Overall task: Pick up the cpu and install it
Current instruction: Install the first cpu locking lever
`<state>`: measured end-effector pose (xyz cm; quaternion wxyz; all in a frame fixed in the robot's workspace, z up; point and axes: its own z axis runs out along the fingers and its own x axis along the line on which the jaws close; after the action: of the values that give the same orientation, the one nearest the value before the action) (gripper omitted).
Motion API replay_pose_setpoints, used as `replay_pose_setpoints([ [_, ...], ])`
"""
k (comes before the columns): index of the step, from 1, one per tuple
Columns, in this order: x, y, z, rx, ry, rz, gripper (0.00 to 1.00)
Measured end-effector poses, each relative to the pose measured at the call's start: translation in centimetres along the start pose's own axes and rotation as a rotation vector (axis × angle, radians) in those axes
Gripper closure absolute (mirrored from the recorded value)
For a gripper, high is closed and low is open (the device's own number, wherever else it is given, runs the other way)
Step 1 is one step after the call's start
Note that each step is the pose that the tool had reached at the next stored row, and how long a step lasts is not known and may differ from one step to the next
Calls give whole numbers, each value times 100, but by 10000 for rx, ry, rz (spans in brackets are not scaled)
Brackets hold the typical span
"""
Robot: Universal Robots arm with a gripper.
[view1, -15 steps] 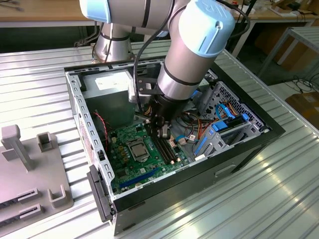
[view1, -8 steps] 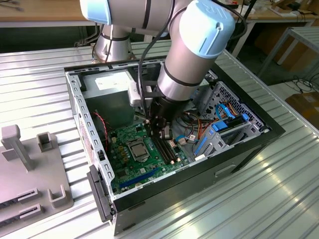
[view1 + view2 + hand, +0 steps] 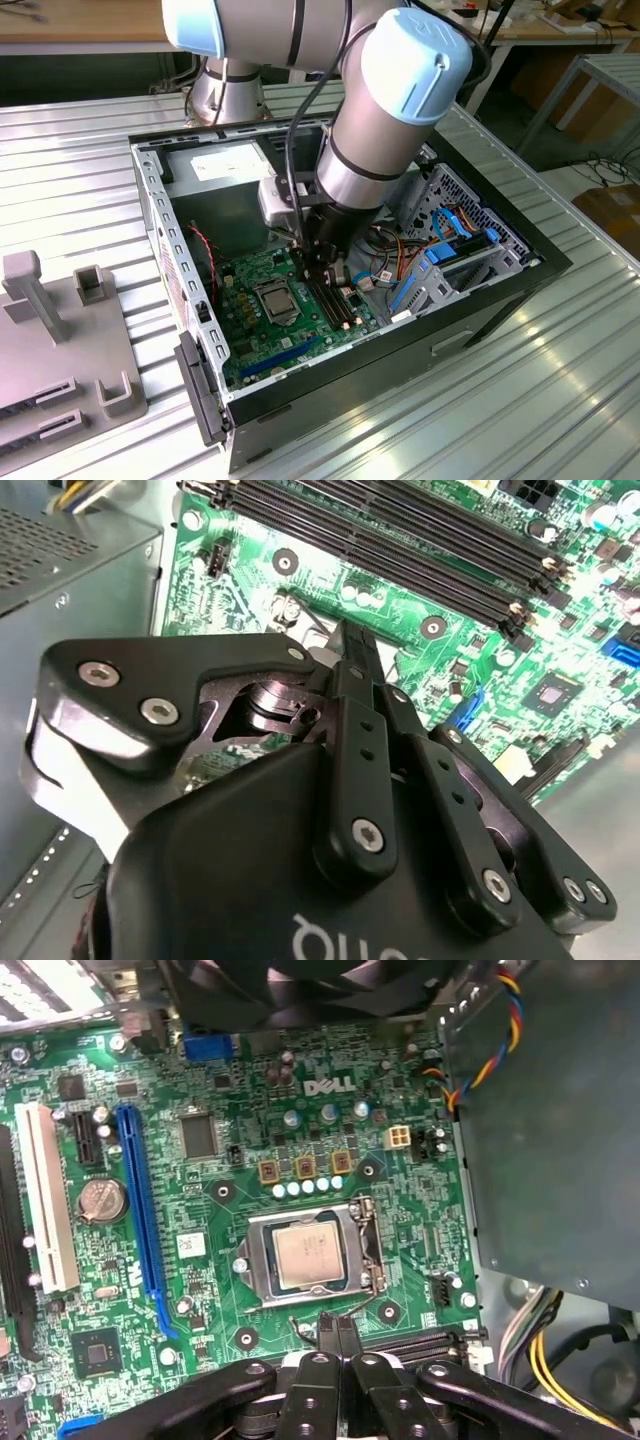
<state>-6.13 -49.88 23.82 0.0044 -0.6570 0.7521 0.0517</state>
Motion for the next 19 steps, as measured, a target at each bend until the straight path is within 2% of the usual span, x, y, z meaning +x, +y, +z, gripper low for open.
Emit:
replay_pose_setpoints([
  [3, 11, -2, 9, -14, 27, -224, 89],
  [6, 20, -3, 13, -22, 88, -394, 89],
  [8, 24, -4, 17, -24, 145, -501, 89],
  [9, 29, -5, 20, -23, 203, -573, 89],
  [15, 49, -10, 55, -15, 407, -735, 89],
  [19, 54, -15, 115, -15, 422, -781, 89],
])
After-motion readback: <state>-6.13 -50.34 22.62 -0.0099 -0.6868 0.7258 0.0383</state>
